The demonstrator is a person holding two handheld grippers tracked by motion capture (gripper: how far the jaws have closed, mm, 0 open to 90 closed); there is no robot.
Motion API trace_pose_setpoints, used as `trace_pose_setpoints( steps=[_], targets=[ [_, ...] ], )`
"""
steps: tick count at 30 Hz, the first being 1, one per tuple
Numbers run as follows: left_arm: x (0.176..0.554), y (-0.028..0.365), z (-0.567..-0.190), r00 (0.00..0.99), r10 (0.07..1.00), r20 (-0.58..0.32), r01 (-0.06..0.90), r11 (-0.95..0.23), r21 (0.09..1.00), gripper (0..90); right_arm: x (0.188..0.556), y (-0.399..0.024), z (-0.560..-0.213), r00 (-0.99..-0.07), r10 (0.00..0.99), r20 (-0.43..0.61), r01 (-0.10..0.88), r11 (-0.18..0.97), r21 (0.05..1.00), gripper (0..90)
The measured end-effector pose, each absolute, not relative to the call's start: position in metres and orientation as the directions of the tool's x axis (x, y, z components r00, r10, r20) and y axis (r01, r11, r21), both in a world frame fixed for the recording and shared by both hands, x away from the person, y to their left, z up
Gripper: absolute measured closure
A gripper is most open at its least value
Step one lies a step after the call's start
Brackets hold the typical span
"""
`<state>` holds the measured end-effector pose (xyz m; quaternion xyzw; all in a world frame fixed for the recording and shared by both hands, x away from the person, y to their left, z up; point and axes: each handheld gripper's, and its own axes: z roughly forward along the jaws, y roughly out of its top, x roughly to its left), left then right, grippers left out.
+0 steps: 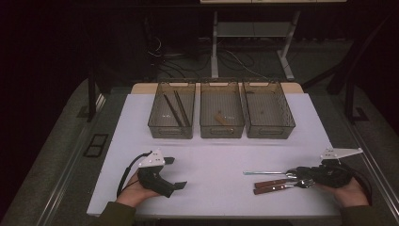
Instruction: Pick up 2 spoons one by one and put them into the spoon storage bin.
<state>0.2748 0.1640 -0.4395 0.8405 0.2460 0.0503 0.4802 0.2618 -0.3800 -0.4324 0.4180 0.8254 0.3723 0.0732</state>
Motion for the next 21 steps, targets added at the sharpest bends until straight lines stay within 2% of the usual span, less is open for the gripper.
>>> trace_pose_setpoints(
  steps=[21],
  targets=[
    [0.275, 0.163, -0.440, 0.869, 0.467, -0.162, 0.375, -0.408, 0.833, 0.0, 0.271, -0.372, -0.421, -0.646, 0.745, 0.164, 0.583, 0.343, 0.737, 89.0]
  ],
)
